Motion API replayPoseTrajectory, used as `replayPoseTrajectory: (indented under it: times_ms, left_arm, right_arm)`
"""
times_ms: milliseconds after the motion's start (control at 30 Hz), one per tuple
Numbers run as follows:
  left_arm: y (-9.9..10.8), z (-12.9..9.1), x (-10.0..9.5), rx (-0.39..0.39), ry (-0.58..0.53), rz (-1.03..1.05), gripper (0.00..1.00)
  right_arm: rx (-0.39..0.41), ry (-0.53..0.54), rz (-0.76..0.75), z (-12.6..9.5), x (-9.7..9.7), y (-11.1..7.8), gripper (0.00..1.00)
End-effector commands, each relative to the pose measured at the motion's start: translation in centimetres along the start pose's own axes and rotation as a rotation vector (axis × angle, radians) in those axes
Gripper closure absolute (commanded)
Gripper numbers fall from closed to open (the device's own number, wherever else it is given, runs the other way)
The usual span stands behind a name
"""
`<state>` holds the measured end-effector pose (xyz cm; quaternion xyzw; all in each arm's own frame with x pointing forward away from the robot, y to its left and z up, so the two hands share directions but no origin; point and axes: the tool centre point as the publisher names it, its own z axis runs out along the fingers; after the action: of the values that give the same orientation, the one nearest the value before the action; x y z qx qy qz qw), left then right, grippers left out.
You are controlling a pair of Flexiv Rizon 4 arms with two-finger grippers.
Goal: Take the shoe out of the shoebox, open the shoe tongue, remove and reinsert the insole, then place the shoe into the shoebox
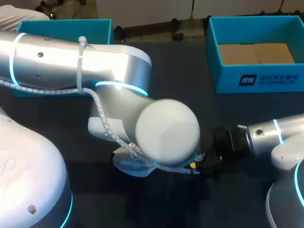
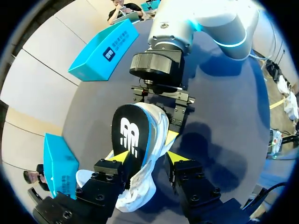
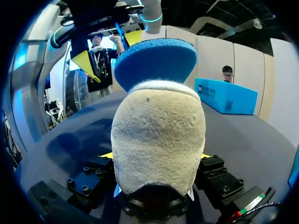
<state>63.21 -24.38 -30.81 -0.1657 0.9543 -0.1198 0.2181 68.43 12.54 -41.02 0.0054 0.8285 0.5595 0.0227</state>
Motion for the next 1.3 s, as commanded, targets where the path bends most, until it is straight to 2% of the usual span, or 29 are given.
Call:
replayPoseTrajectory:
  times_ms: [33,400,633,733,967,1000,1067,1100,1300]
  left_arm:
    - [-0.3,0.5,0.8,0.006,-0.194,-0.008,0.53]
    - [-0.8,1.8,0.3,0.003,-0.282,-0.012,0.56]
    - [-1.4,2.3,-0.1,-0.005,-0.29,-0.012,0.59]
    - [-1.5,2.7,-0.2,-0.015,-0.289,-0.009,0.66]
    - [-1.4,3.1,-0.2,-0.027,-0.279,-0.001,0.67]
    - [-1.5,3.1,-0.2,-0.027,-0.278,0.0,0.74]
    - [-1.4,3.0,-0.2,-0.025,-0.276,0.002,0.98]
    - [-1.4,3.0,-0.2,-0.025,-0.277,0.003,1.0]
    - [-1.3,2.9,0.0,-0.021,-0.282,0.013,1.0]
  right_arm:
    - [0.006,0.001,0.0,0.1,0.1,0.0,1.0]
    - [0.006,0.001,0.0,0.1,0.1,0.0,1.0]
    - [0.006,0.001,0.0,0.1,0.1,0.0,1.0]
    - [0.006,0.001,0.0,0.1,0.1,0.0,1.0]
    - [0.006,0.001,0.0,0.1,0.1,0.0,1.0]
    - [0.006,0.001,0.0,0.1,0.1,0.0,1.0]
    - [0.006,0.001,0.0,0.1,0.1,0.0,1.0]
    - [0.006,0.001,0.0,0.1,0.1,0.0,1.0]
    - [0.006,0.001,0.0,0.1,0.1,0.0,1.0]
